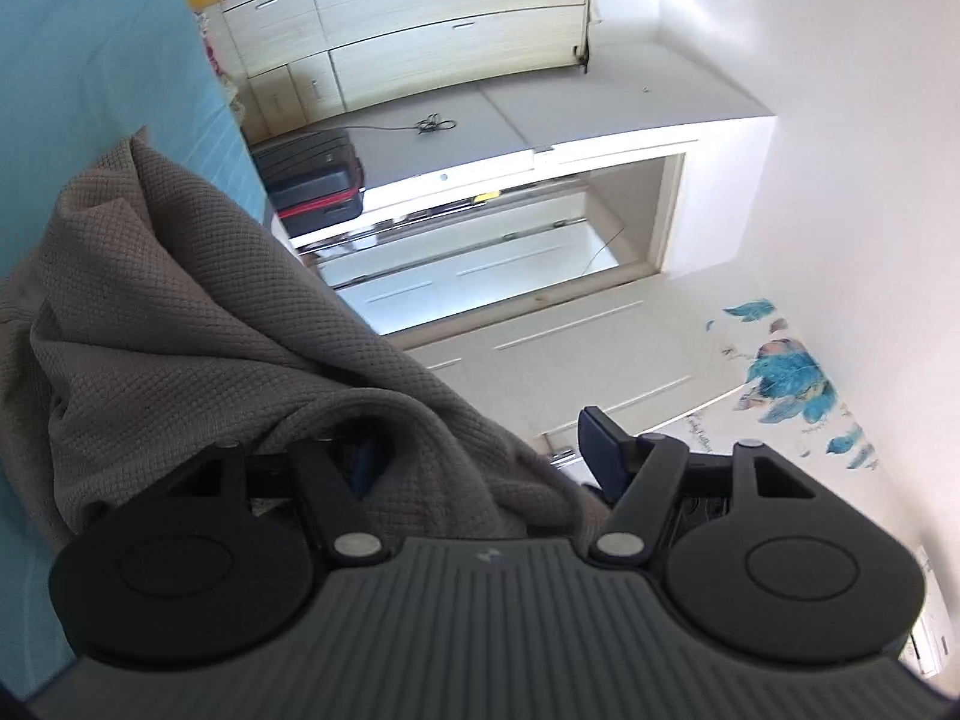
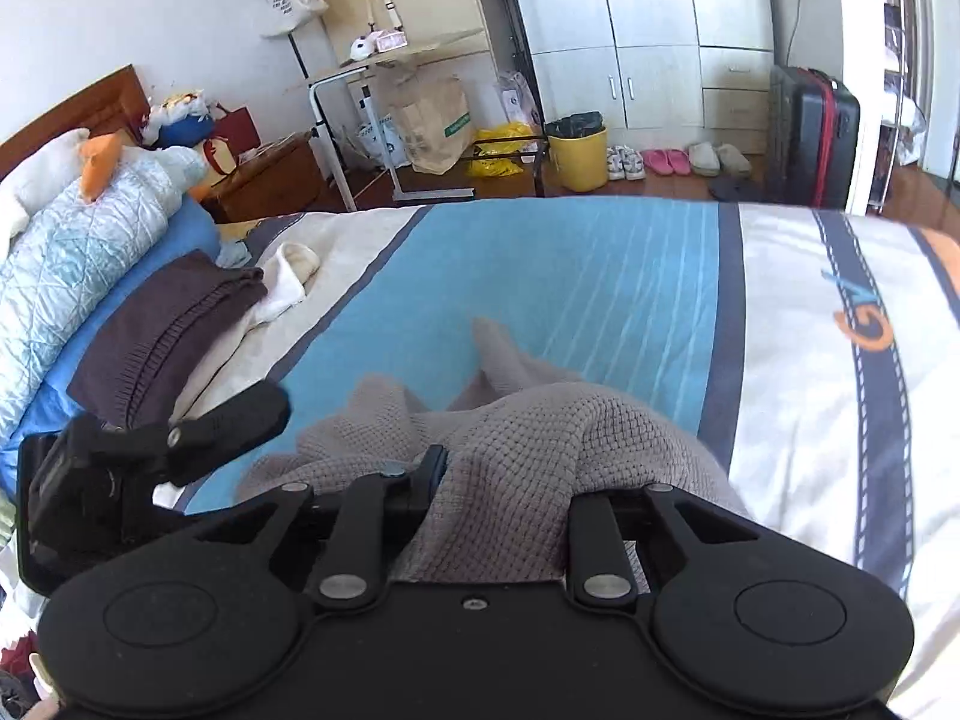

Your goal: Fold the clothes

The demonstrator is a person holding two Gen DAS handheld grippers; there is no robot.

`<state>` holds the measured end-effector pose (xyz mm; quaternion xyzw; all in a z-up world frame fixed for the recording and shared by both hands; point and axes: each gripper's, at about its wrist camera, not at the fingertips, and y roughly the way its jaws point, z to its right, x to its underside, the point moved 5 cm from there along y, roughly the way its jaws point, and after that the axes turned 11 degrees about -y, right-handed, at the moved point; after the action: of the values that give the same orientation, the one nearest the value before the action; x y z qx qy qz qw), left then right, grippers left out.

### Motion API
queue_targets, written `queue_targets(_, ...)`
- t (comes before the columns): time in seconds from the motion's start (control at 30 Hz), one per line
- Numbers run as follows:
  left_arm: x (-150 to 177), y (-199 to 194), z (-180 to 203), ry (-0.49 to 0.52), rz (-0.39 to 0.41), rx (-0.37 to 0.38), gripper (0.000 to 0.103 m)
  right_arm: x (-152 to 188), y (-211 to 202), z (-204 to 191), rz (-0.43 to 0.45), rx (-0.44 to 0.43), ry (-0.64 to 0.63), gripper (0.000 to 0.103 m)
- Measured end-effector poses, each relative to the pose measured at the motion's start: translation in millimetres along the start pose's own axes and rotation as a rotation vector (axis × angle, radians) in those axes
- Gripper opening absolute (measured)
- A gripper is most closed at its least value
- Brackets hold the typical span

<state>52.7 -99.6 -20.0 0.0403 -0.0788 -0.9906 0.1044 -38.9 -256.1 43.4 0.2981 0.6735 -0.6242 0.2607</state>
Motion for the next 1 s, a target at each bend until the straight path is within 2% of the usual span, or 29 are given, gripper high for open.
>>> queue_targets(0.07, 7, -10, -9, -0.099, 0.013, 0.044, 0.052, -7, -6, 1, 0.004, 0.012, -0.014, 0.025)
queue_targets(0.1, 11, -23, -18, -0.124, 0.017, 0.045, 0.045, -10, -8, 2, 0.005, 0.019, -0.022, 0.025)
queue_targets(0.13, 15, -33, -27, -0.136, 0.023, 0.04, 0.042, -14, -11, 2, 0.007, 0.025, -0.029, 0.025)
queue_targets(0.37, 24, -41, -39, -0.058, 0.043, -0.044, 0.023, -2, -9, -4, -0.007, 0.044, -0.078, 0.025)
queue_targets(0.5, 28, -43, -50, -0.083, 0.043, -0.071, 0.022, -1, -5, 9, -0.018, 0.014, -0.054, 0.025)
queue_targets(0.63, 29, -29, -57, -0.097, 0.027, -0.124, 0.022, -7, 1, 36, -0.029, 0.007, -0.01, 0.024)
queue_targets(0.8, 29, -8, -65, -0.105, 0.003, -0.199, 0.022, -15, 26, 78, -0.078, 0.036, -0.025, 0.024)
queue_targets(0.83, 28, -2, -67, -0.092, -0.009, -0.227, 0.023, -16, 33, 88, -0.088, 0.045, -0.03, 0.024)
queue_targets(1.0, 25, 41, -87, 0.088, -0.121, -0.464, 0.024, -16, 83, 128, -0.105, 0.056, -0.031, 0.024)
